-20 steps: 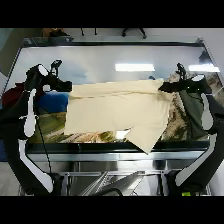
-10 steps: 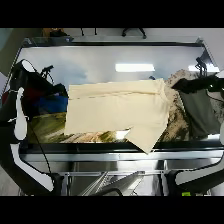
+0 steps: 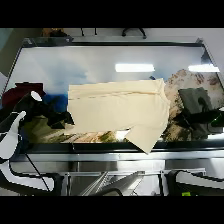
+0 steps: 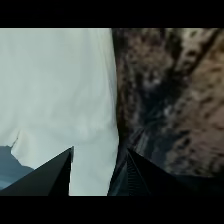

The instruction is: Fold the shirts.

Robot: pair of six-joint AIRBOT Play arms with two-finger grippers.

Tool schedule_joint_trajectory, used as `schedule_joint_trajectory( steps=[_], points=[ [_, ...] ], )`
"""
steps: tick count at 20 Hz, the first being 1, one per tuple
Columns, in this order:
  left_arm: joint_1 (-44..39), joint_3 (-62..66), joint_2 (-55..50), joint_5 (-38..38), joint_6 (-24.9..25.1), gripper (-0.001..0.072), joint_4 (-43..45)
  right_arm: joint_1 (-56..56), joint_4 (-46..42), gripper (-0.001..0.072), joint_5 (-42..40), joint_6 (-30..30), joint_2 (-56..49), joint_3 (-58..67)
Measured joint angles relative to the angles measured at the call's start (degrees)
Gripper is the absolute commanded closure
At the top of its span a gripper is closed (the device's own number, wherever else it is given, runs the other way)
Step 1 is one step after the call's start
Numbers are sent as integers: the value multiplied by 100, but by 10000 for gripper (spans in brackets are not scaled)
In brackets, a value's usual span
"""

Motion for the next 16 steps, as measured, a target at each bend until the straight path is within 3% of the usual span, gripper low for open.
schedule_joint_trajectory(
  steps=[4,5,6,7,9,10,11,13,15,16],
  points=[
    [-2,-258,57,297,398,643,-837,55,20,314,-101,-61,81,-721],
    [-4,-238,59,321,485,693,-984,85,37,275,-151,-107,90,-870],
    [-4,-192,61,341,551,693,-1093,127,59,188,-236,-155,92,-1001],
    [-4,-136,68,345,595,693,-1176,186,114,192,-278,-197,94,-1110],
    [-4,-17,70,363,654,693,-1296,393,304,289,-400,-256,79,-1287],
    [-4,42,72,369,678,693,-1338,544,365,302,-509,-291,50,-1346],
    [-4,94,72,378,682,693,-1370,706,457,360,-605,-334,13,-1384],
    [-2,201,72,328,697,693,-1401,1036,621,599,-839,-455,-68,-1438],
    [9,330,72,186,717,693,-1410,1276,739,690,-935,-577,-94,-1464],
    [20,398,76,96,710,693,-1355,1340,748,689,-940,-614,-52,-1475]
  ],
)
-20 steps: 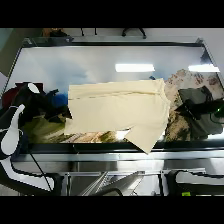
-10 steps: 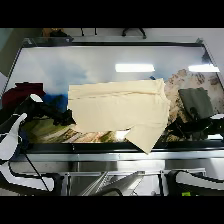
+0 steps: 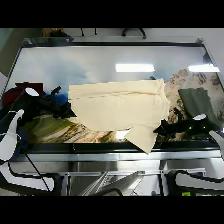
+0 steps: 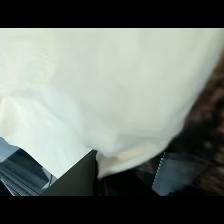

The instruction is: Fold the shirts.

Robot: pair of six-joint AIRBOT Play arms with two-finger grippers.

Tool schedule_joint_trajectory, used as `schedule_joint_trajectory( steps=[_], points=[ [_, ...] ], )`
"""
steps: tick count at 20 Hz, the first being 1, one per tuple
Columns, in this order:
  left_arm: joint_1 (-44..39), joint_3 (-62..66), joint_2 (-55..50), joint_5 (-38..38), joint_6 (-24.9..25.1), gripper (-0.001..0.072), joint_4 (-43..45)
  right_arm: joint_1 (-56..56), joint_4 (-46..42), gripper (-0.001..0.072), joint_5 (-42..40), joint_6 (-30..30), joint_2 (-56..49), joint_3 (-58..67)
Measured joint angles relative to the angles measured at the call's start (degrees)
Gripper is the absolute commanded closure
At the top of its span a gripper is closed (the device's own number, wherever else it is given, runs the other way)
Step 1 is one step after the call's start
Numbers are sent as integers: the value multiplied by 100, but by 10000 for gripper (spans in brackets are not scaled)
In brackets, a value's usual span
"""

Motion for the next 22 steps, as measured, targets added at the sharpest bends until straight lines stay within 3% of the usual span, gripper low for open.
schedule_joint_trajectory(
  steps=[2,6,11,16,22],
  points=[
    [33,125,2,-195,-133,693,332,11,-111,689,129,39,210,-4],
    [181,46,55,-498,-446,693,1082,-127,-837,689,662,719,872,-24],
    [568,-691,448,-380,-529,693,1405,-179,-1290,689,1060,1213,1578,-61],
    [706,-363,669,-291,-455,693,1202,-188,-24,685,811,627,1543,754],
    [201,1261,-52,-195,-496,693,1001,-149,1453,654,404,-350,-61,2341]
  ],
)
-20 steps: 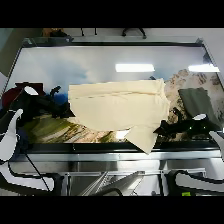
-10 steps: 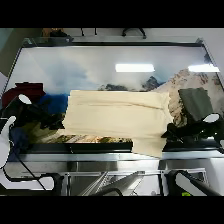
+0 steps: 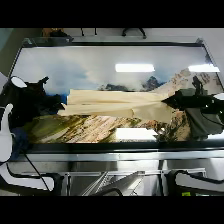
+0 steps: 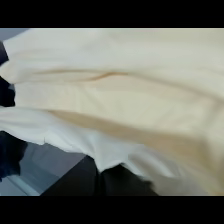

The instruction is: Fold the shirts.

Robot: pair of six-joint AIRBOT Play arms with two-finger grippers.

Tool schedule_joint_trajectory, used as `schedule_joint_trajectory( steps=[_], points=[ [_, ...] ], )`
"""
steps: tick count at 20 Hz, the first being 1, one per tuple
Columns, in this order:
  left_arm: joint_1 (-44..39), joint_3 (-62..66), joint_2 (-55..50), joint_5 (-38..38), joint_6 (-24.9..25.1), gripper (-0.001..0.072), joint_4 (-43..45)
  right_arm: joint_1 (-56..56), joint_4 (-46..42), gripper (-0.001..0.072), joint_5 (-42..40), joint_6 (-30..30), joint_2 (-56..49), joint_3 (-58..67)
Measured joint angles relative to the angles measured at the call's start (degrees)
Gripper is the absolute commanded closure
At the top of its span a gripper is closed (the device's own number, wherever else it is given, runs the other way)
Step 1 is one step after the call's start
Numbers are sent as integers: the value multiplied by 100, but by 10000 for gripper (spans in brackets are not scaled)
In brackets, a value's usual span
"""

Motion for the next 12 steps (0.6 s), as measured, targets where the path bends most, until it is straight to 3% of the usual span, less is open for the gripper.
schedule_joint_trajectory(
  steps=[5,9,11,12],
  points=[
    [-280,1292,-1224,98,-190,693,-33,162,376,656,-304,-632,-1504,743],
    [-328,2131,-2028,-44,-315,691,-37,192,428,659,-455,-905,-2085,949],
    [-337,2374,-2225,-136,-341,690,-52,195,240,484,-496,-960,-2186,1062],
    [-339,2452,-2280,-166,-350,598,-52,195,116,472,-501,-964,-2203,1147]
  ],
)
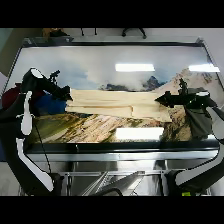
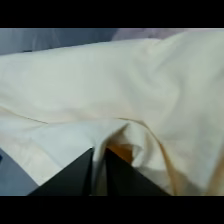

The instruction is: Fold the shirts.

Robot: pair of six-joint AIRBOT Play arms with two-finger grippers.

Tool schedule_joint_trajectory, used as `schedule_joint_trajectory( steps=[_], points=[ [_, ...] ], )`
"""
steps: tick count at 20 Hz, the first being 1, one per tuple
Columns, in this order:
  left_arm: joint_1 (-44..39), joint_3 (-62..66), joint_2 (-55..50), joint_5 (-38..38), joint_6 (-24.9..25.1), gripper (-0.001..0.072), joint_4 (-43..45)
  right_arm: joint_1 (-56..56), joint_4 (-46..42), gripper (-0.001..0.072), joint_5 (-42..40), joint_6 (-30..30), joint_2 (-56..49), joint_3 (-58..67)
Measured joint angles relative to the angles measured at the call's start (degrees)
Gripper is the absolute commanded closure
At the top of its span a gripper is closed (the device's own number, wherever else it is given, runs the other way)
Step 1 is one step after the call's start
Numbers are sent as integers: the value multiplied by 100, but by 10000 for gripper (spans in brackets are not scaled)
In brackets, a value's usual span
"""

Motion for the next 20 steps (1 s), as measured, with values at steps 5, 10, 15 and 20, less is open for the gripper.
schedule_joint_trajectory(
  steps=[5,10,15,20],
  points=[
    [44,153,85,-310,-37,22,0,-177,-758,18,310,15,328,538],
    [107,184,640,-437,-57,22,-50,-481,-1729,14,391,393,459,697],
    [-232,184,1106,-409,-57,22,-66,-389,-1773,15,815,553,-114,732],
    [-800,184,1233,-234,-59,23,-66,-116,-1408,47,1069,332,-468,739]
  ],
)
